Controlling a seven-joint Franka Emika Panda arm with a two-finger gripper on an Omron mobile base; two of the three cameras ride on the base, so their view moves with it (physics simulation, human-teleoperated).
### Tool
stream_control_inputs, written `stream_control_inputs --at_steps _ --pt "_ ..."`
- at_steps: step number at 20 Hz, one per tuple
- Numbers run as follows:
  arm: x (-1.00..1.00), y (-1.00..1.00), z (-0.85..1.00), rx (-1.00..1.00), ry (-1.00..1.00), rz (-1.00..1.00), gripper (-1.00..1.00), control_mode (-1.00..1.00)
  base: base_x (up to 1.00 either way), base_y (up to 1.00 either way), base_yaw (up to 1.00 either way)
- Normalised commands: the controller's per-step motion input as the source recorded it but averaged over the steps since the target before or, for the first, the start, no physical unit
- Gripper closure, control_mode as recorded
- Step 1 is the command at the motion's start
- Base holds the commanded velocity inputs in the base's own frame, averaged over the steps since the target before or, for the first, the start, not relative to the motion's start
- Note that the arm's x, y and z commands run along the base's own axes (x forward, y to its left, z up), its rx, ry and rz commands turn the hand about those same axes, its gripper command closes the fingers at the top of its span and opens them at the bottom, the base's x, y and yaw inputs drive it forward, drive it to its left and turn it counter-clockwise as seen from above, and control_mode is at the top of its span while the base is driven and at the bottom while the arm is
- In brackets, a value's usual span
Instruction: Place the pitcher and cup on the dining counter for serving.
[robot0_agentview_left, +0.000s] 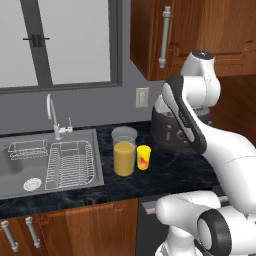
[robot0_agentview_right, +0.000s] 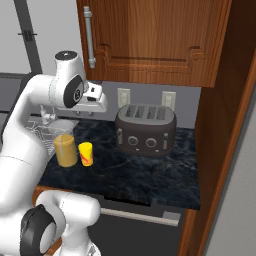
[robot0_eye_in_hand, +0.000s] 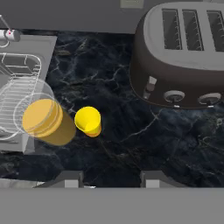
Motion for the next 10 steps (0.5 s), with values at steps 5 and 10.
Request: stream_control_inputs --at_steps 5,10 --pt "0.0 0.0 -0.25 0.0 0.0 0.0 -1.0 -1.0 0.0 0.0 0.0" --pt "-0.03 -0.03 -0.63 0.02 0.05 -0.01 -1.0 -1.0 0.0 0.0 0.0"
